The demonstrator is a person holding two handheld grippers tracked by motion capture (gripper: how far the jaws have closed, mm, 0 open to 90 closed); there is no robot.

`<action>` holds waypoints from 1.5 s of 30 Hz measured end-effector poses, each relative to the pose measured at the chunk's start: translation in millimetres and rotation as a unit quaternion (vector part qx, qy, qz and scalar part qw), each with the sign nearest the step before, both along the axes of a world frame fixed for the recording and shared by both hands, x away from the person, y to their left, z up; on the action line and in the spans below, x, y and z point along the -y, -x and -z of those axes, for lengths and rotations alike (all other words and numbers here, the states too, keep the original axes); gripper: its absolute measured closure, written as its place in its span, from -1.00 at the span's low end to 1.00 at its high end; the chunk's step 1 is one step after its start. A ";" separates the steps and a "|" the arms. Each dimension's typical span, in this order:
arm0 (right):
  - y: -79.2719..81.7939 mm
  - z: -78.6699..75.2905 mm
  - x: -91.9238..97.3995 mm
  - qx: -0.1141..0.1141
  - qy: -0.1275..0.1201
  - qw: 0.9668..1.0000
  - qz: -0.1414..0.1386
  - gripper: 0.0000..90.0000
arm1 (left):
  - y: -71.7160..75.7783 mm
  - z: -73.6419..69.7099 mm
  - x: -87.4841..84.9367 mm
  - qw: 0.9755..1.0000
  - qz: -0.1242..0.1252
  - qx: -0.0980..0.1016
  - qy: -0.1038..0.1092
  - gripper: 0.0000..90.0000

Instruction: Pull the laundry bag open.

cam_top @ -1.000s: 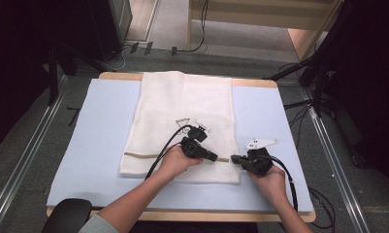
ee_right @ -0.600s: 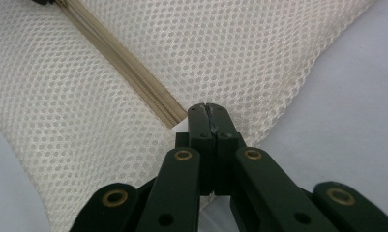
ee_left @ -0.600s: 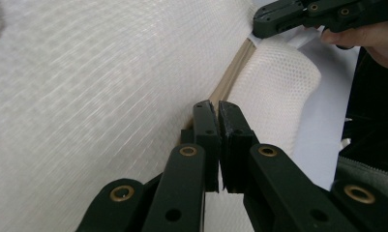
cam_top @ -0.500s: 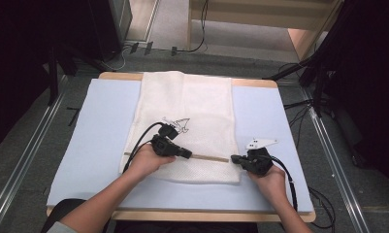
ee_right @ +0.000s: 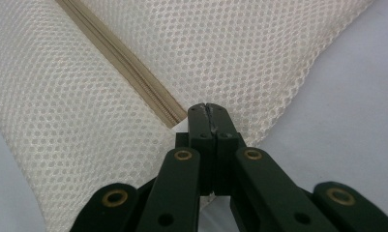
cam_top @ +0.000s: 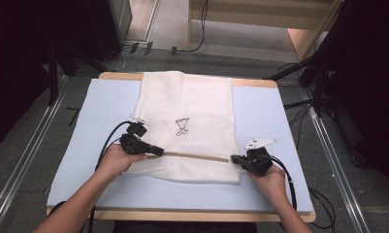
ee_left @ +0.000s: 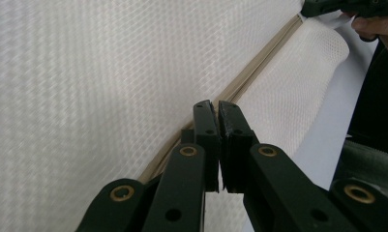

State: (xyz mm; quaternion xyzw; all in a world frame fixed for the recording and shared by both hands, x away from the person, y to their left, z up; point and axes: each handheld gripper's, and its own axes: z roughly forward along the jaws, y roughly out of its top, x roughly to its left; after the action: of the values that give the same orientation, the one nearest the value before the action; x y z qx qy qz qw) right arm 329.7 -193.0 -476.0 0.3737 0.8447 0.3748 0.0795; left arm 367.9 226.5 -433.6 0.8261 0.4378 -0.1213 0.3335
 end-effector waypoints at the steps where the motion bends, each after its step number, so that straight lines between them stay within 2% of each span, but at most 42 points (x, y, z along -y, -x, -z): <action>1: 0.0 -0.1 -0.2 0.002 0.002 1.000 -0.001 1.00 | 0.4 0.1 -7.5 1.000 -0.008 -0.005 0.000 0.98; 3: -0.2 -0.4 -0.2 0.000 0.003 1.000 -0.001 1.00 | 1.4 0.1 -26.3 1.000 -0.030 -0.005 0.000 0.98; 6: -1.7 -0.4 0.2 -0.001 0.002 1.000 -0.004 1.00 | 3.8 -0.8 -48.0 0.999 -0.050 -0.009 0.000 0.98; 9: -3.1 -0.7 0.5 -0.006 0.000 1.000 -0.007 1.00 | 8.1 -2.4 -69.2 0.997 -0.071 0.002 -0.019 0.98; 11: -3.7 -1.0 0.6 -0.008 0.000 1.000 -0.009 1.00 | 10.1 -2.5 -83.5 0.996 -0.091 -0.006 0.007 0.97; 13: -4.4 -1.5 0.7 -0.010 0.002 1.000 -0.011 1.00 | 13.2 -3.6 -91.1 0.995 -0.095 0.003 -0.010 0.97; 14: -5.3 -1.2 0.9 -0.009 0.001 1.000 -0.014 1.00 | 13.9 -3.5 -93.1 0.995 -0.096 0.000 -0.006 0.97; 16: -6.0 -1.3 1.2 -0.012 0.000 1.000 -0.015 1.00 | 15.4 -3.3 -94.8 0.995 -0.100 0.009 -0.024 0.97; 17: -6.4 -1.3 1.2 -0.013 0.000 1.000 -0.016 1.00 | 15.5 -2.5 -96.3 0.995 -0.099 0.007 -0.026 0.97; 20: -7.5 -2.0 0.9 -0.012 0.005 1.000 -0.019 1.00 | 15.8 -1.6 -102.9 0.993 -0.116 0.009 -0.026 0.97; 21: -8.0 -1.9 0.9 -0.012 0.004 1.000 -0.021 1.00 | 16.3 -1.5 -103.3 0.992 -0.123 0.013 -0.037 0.97; 22: -8.2 -2.1 1.1 -0.014 0.004 1.000 -0.020 1.00 | 16.3 -1.0 -105.5 0.992 -0.120 0.011 -0.042 0.97; 24: -9.0 -1.9 1.5 -0.016 0.001 1.000 -0.019 1.00 | 16.7 -0.3 -110.4 0.990 -0.132 0.012 -0.046 0.97; 28: -10.0 -2.2 1.7 -0.021 0.000 1.000 -0.019 1.00 | 17.9 0.0 -110.3 0.990 -0.132 0.016 -0.053 0.97; 31: -10.1 -2.6 1.6 -0.021 0.003 1.000 -0.019 1.00 | 20.9 -0.2 -112.3 0.990 -0.130 0.019 -0.042 0.97; 33: -10.3 -2.4 2.2 -0.024 -0.001 1.000 -0.017 1.00 | 23.2 1.5 -111.5 0.991 -0.128 0.014 -0.040 0.97; 40: -12.9 -4.5 2.7 -0.030 0.004 0.999 -0.025 1.00 | 36.5 -0.2 -112.2 0.992 -0.121 0.024 -0.029 0.96; 42: -14.4 -5.9 3.8 -0.049 -0.008 0.999 -0.017 0.92 | 39.1 -0.5 -112.4 0.992 -0.121 0.029 -0.027 0.94; 43: -15.3 -6.7 4.6 -0.060 -0.015 0.998 -0.013 0.88 | 40.2 -0.8 -112.7 0.992 -0.120 0.036 -0.025 0.89; 45: -16.1 -8.3 6.5 -0.055 -0.020 0.998 -0.011 0.81 | 41.0 -2.5 -115.4 0.991 -0.125 0.051 -0.019 0.59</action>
State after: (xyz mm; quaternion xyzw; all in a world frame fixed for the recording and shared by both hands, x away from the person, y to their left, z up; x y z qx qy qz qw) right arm 345.9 -199.5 -467.7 0.3858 0.8444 0.3711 0.0212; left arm 326.9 341.9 -431.1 0.7761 0.5223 -0.0283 0.3523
